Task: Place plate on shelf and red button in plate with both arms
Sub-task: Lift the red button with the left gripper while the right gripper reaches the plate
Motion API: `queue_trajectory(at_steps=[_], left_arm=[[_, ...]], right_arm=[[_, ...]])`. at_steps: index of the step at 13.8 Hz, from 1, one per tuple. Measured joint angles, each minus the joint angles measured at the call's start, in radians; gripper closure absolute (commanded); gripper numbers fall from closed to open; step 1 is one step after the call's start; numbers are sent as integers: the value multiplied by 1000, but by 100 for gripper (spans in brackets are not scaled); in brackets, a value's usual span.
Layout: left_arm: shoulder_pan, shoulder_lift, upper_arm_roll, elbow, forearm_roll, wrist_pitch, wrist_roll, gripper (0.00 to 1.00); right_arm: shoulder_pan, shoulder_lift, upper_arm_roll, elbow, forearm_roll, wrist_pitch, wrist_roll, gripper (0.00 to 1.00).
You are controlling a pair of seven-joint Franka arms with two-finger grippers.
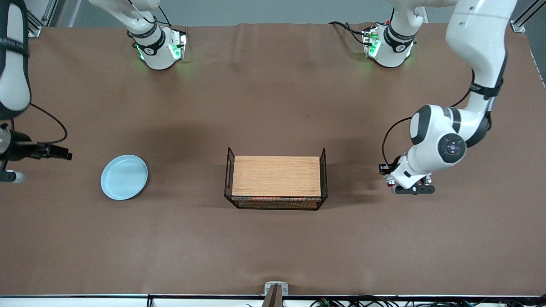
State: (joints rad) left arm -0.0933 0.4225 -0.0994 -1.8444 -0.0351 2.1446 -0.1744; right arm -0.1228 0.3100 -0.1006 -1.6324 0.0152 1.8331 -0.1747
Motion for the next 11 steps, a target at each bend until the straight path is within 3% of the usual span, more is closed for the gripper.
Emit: queue_trajectory(at_steps=[2, 5, 8, 11], left_arm=[[0, -20, 0, 113, 0, -149, -36, 69], [-3, -35, -3, 224, 0, -245, -105, 69], [-7, -74, -18, 280, -1, -313, -177, 68], [-8, -121, -58, 292, -1, -358, -265, 69]], right_arm=[[-22, 46, 0, -45, 1, 109, -14, 0], [-25, 65, 3, -181, 7, 321, -15, 0], [-25, 81, 7, -309, 13, 518, -15, 0], [-25, 135, 9, -342, 25, 608, -38, 0]])
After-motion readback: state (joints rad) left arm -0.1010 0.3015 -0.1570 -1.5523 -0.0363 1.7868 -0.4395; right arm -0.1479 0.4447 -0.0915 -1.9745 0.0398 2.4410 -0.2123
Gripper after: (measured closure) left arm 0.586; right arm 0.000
